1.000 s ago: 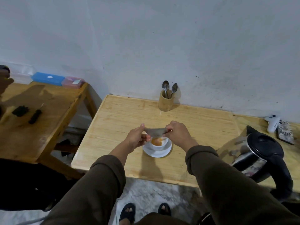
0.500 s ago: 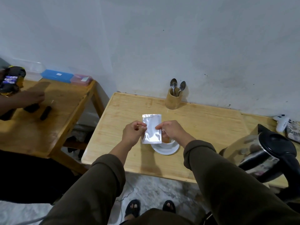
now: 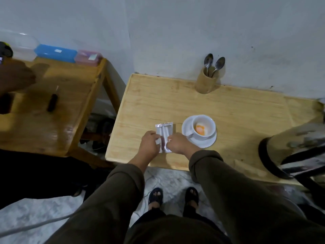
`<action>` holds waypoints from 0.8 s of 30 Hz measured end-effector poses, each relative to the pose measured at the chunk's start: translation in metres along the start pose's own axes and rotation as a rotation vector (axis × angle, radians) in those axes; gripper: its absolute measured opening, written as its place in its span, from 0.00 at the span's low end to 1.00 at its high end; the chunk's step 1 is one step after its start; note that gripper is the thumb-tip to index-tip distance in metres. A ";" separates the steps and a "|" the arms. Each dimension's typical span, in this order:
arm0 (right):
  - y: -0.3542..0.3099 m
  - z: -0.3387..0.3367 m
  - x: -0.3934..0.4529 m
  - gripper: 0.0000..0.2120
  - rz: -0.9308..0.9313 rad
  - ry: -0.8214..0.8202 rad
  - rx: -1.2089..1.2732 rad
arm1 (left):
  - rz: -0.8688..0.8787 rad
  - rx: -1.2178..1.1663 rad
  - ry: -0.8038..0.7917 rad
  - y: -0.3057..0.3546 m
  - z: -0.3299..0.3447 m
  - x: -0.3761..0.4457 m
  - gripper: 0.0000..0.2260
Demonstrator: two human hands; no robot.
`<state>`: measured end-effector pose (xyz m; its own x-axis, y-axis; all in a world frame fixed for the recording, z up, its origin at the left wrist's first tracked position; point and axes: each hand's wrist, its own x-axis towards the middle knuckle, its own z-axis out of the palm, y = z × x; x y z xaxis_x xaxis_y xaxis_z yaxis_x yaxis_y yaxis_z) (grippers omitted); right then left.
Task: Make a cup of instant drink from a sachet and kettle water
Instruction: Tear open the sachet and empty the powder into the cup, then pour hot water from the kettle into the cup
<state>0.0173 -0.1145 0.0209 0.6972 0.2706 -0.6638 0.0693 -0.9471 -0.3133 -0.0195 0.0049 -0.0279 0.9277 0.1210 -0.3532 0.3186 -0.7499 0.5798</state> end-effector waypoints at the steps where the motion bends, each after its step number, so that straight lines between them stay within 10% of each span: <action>1: -0.001 0.001 0.000 0.10 0.004 -0.002 -0.006 | 0.019 0.009 0.016 -0.002 0.002 0.002 0.18; 13: 0.002 -0.015 -0.023 0.19 -0.009 0.073 0.055 | 0.018 0.069 0.059 0.008 0.002 0.001 0.15; 24: 0.087 -0.043 -0.098 0.15 0.001 0.659 0.369 | 0.065 -0.256 0.083 0.084 0.061 -0.040 0.24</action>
<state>-0.0139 -0.2305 0.0880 0.9876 0.0008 -0.1568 -0.0941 -0.7966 -0.5971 -0.0416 -0.1030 -0.0102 0.9573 0.1389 -0.2537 0.2868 -0.5704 0.7697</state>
